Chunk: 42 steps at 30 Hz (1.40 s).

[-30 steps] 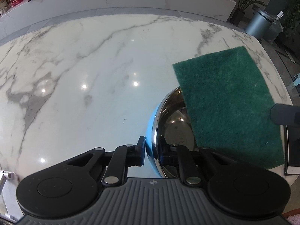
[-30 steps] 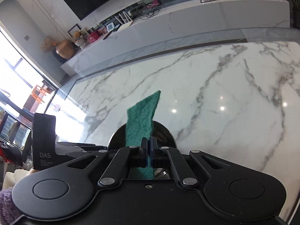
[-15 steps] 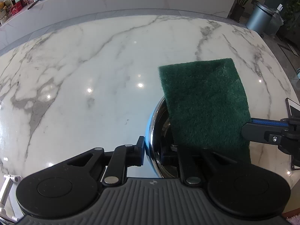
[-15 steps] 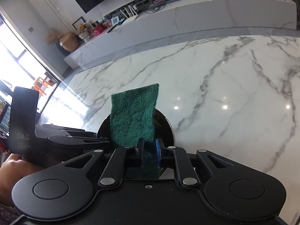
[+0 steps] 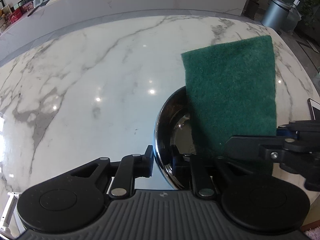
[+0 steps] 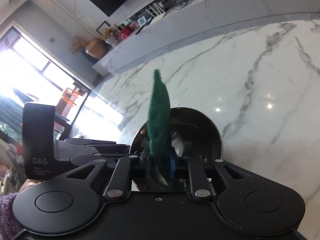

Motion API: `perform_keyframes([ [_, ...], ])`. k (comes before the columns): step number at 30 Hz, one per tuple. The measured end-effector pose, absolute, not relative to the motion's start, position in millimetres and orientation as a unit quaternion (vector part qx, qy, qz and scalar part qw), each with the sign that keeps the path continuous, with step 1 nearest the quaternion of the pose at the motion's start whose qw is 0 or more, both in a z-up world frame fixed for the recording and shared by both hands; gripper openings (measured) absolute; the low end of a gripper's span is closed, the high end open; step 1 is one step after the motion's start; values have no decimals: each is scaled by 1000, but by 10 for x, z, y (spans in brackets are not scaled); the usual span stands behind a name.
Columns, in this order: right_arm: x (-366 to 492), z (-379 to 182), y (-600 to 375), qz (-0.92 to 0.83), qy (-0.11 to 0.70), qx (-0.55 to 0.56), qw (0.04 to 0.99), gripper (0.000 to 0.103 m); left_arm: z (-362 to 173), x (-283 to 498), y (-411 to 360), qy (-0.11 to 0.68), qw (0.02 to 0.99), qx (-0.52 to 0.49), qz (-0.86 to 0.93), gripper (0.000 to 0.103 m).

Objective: Clean bowl

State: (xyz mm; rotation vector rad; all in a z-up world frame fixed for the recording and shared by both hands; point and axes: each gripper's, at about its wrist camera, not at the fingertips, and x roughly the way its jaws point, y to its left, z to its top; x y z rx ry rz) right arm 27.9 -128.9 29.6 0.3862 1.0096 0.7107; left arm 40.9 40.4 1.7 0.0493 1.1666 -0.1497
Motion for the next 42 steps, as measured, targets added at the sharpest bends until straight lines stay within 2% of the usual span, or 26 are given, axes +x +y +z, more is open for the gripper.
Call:
perform_keyframes([
  [8, 169, 419, -1279, 311, 449, 133, 827, 4, 78, 378, 391, 529, 844, 44, -73, 11],
  [14, 185, 372, -1348, 324, 465, 177, 805, 4, 135, 347, 390, 521, 849, 60, -65, 11],
  [23, 206, 247, -1225, 268, 492, 122, 819, 4, 96, 316, 275, 522, 845, 91, -69, 11],
  [42, 90, 146, -951, 233, 486, -23, 842, 2, 22, 352, 427, 552, 829, 29, -86, 12],
])
